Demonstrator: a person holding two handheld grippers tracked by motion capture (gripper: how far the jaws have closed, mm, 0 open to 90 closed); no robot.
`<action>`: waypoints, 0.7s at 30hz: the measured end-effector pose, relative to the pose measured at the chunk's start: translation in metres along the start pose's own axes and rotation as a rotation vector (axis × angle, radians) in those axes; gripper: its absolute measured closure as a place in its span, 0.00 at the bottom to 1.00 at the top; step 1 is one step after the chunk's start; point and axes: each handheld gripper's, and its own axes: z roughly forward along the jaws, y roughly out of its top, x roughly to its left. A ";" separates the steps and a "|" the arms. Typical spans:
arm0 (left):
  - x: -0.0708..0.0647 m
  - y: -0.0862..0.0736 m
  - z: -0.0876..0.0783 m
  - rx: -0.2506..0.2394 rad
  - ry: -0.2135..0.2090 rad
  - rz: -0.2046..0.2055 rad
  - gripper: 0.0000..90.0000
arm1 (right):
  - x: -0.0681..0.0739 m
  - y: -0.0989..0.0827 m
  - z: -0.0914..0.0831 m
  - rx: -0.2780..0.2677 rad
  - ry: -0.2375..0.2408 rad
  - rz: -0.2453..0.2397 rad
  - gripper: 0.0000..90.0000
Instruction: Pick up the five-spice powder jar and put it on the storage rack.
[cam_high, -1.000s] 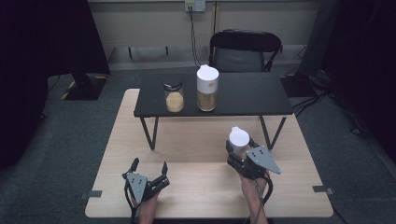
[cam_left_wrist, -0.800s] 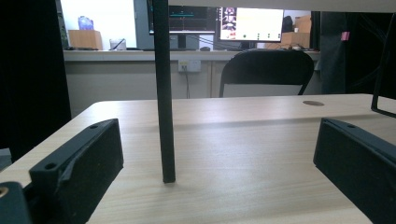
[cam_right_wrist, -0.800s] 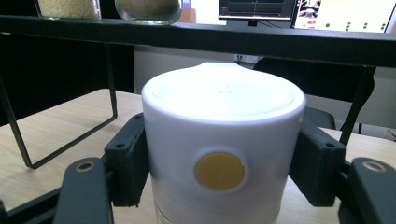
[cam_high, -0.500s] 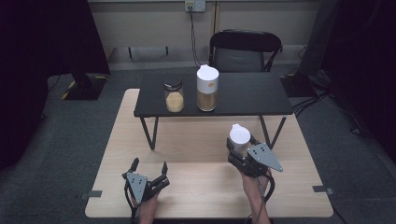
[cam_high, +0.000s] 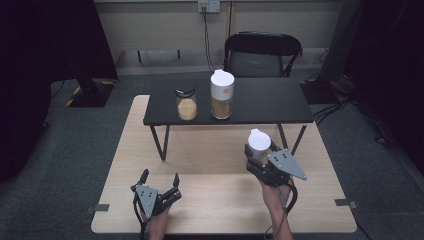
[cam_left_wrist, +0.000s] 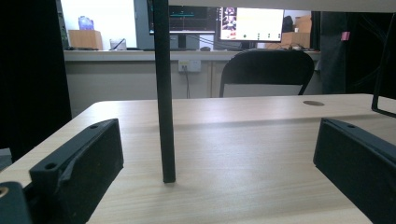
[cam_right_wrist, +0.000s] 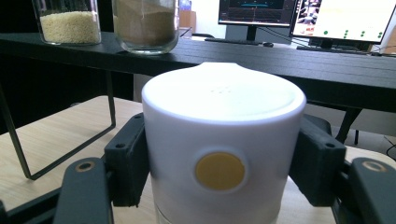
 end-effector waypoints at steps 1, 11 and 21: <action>0.000 0.000 0.000 0.000 0.000 0.000 0.01 | 0.000 0.001 0.000 0.000 0.000 0.001 0.34; 0.000 0.000 0.000 0.000 0.000 0.000 0.01 | -0.001 0.008 -0.002 -0.008 -0.001 0.003 0.34; 0.000 0.000 0.000 0.000 0.000 0.000 0.01 | -0.003 0.020 -0.003 -0.015 -0.003 -0.008 0.34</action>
